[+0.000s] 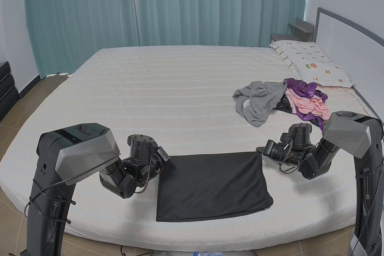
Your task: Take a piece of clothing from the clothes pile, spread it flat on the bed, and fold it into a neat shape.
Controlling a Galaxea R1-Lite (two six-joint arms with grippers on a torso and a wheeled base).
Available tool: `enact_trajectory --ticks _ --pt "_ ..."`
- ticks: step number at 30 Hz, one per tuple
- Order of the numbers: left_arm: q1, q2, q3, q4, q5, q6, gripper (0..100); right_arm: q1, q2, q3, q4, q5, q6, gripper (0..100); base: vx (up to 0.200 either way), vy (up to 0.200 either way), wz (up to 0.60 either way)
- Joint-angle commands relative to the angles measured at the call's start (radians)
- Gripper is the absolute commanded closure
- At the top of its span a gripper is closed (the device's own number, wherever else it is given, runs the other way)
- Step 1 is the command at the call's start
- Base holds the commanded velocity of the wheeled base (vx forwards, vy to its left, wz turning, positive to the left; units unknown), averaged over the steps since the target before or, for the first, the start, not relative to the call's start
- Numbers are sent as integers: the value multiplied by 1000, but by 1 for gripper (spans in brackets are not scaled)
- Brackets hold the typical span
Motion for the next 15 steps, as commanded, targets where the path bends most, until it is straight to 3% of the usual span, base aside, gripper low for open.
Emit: enact_trajectory --ticks 1,8,10,15 --pt "1 -6 4 0 -2 -11 0 4 -7 10 -11 -1 1 0 0 0 0" --pt "3 -37 67 -13 1 -79 0 -1 -137 104 2 10 10 0 0 0 0" --pt "15 -109 204 -72 -28 -142 0 4 -223 220 2 19 27 0 0 0 0" --pt "35 -162 366 -175 -104 -148 0 8 -323 487 -45 91 25 0 0 0 0"
